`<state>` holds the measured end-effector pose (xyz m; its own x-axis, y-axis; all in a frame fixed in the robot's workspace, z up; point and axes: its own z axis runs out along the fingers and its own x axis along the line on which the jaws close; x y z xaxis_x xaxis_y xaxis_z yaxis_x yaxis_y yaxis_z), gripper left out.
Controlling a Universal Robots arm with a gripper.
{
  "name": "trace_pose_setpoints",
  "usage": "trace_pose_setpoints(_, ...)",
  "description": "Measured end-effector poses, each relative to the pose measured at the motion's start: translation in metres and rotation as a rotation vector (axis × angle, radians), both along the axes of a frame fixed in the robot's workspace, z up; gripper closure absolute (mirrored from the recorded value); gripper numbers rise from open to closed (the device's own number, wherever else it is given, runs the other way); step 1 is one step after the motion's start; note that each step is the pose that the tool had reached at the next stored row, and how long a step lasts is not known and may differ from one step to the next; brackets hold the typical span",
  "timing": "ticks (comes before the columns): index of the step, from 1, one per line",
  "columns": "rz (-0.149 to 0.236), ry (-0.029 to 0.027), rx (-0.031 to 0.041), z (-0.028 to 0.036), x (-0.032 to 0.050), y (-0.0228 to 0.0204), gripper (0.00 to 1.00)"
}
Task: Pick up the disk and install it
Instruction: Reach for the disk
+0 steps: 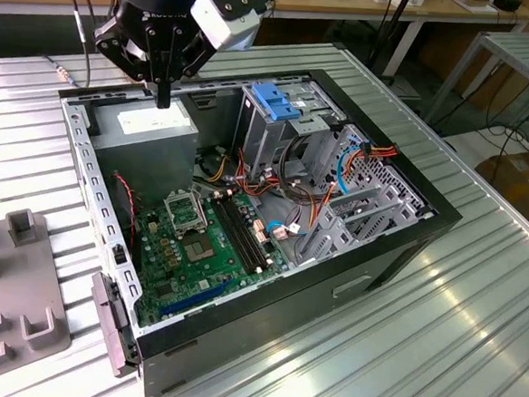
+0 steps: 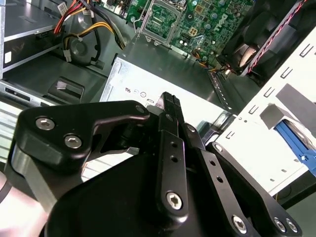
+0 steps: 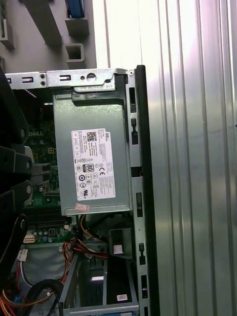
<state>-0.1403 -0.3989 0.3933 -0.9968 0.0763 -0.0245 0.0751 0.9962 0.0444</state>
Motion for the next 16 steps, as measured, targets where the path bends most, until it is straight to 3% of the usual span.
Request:
trace_pose_setpoints(5,0.0,0.0007,0.0,0.0,-0.0057,0.0,0.9)
trace_pose_setpoints(11,0.0,0.0271,-0.0001,0.0,-0.0119,0.0,0.9)
trace_pose_setpoints(13,0.0,0.0305,0.0,0.0,-0.0137,0.0,0.9)
trace_pose_setpoints(16,0.0,0.031,-0.0001,0.0,-0.0151,0.0,0.9)
